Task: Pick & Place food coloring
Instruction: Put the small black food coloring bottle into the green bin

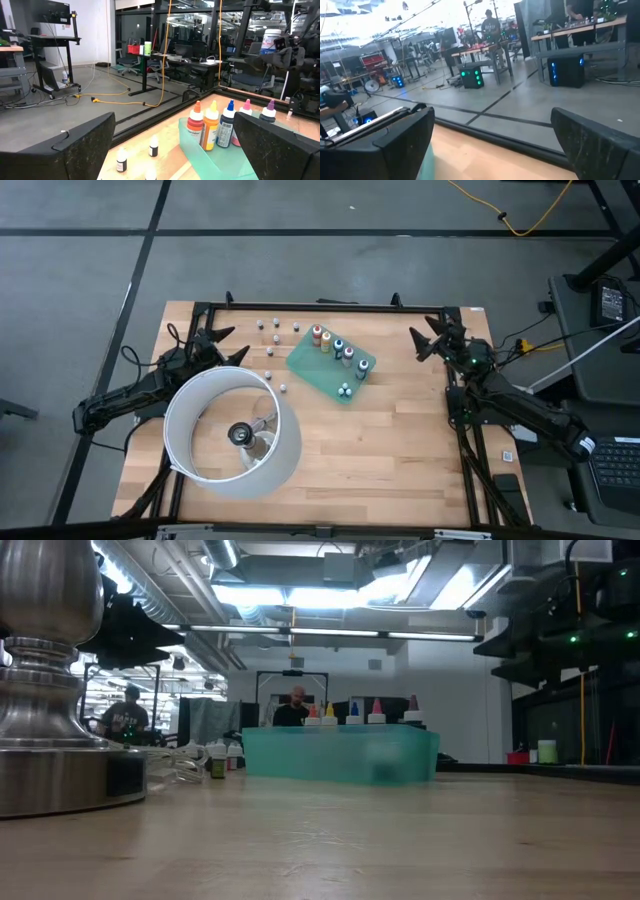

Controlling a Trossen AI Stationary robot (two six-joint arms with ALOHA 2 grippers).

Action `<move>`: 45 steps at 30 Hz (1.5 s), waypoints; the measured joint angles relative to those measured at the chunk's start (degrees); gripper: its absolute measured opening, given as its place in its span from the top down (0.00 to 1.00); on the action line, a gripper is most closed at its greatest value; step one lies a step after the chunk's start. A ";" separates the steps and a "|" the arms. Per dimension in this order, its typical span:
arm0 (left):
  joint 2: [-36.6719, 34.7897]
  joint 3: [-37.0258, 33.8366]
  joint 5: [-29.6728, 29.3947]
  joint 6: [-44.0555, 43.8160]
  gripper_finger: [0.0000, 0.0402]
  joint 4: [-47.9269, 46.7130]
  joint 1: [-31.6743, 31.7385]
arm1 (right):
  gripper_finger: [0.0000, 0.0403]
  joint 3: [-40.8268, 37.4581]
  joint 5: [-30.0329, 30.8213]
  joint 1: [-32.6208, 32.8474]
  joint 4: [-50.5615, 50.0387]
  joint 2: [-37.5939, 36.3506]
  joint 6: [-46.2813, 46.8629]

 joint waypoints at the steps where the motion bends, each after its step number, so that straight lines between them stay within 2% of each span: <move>1: 0.00 0.00 0.00 0.01 0.00 0.00 0.00 | 0.01 0.00 0.00 -0.24 -0.02 -0.30 0.04; 11: 0.00 0.00 0.00 0.00 0.00 0.00 0.00 | 0.01 0.00 0.00 -2.49 -4.22 -9.36 -0.17; 23: 0.00 0.00 -0.01 0.02 0.00 0.01 0.00 | 0.01 0.00 0.00 -1.21 -4.01 -20.34 -0.02; 45: 0.00 0.00 -0.03 0.01 0.00 0.00 0.00 | 0.01 0.00 0.00 0.31 -4.09 -20.09 -0.18</move>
